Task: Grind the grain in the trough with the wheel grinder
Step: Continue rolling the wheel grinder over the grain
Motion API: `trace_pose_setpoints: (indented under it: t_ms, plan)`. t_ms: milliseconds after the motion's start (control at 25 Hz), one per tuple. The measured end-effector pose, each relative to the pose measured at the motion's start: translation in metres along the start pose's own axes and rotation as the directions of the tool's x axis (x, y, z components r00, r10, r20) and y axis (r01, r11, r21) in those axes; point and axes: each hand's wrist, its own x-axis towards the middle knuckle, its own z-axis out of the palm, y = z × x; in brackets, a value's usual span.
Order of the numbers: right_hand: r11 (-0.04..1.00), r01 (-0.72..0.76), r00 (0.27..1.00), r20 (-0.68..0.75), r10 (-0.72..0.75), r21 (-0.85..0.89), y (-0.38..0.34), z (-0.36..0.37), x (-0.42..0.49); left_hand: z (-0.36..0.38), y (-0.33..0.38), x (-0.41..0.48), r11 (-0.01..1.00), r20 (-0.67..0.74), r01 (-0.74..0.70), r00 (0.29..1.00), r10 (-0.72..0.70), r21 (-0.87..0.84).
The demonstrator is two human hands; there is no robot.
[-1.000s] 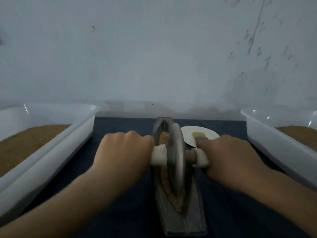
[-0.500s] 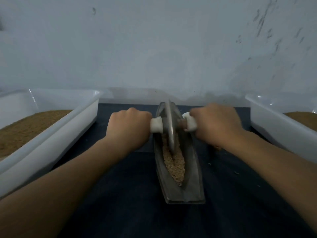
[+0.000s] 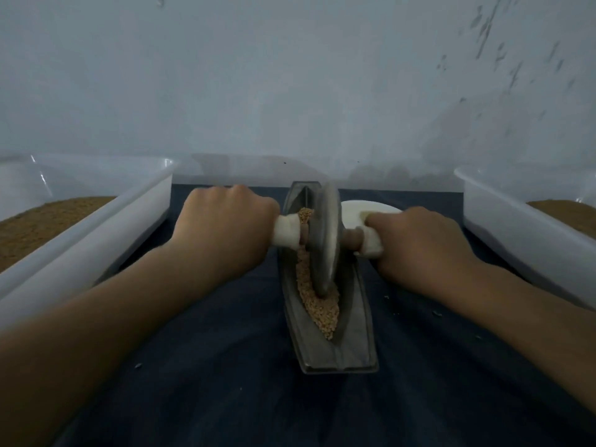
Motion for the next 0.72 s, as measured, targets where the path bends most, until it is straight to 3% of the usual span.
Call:
trace_pose_setpoints:
  t_ms: [160,240,320,400,480,600,720]
  plan:
    - [0.987,-0.157,0.964,0.222,0.144,0.04,-0.014,-0.002,0.053,-0.001,0.008,0.039,0.984,0.172,0.174,0.971,-0.164,-0.045]
    - [0.986,-0.156,0.959,0.249,0.136,0.061,-0.011,-0.005,0.048,-0.003,0.006,0.032,0.992,0.144,0.119,0.983,-0.113,-0.03]
    - [1.0,-0.025,0.996,0.08,0.024,0.012,-0.005,-0.004,0.011,-0.002,0.007,0.005,0.999,-0.023,-0.007,1.0,0.006,-0.039]
    - [0.999,-0.003,0.997,-0.076,-0.001,-0.05,-0.003,-0.006,-0.014,-0.005,0.003,-0.006,0.999,-0.122,-0.028,0.992,0.023,-0.044]
    - [0.997,-0.049,0.998,-0.036,0.047,-0.054,-0.009,-0.006,-0.006,-0.002,0.007,0.001,1.0,-0.061,0.013,0.998,-0.014,-0.021]
    - [0.986,-0.166,0.974,0.16,0.163,0.006,-0.023,-0.008,0.04,0.0,0.016,0.027,0.985,0.058,0.165,0.985,-0.162,-0.054]
    - [0.994,-0.102,0.969,0.231,0.092,0.034,-0.011,-0.014,0.04,-0.003,0.008,0.02,0.994,0.041,0.085,0.996,-0.082,-0.072]
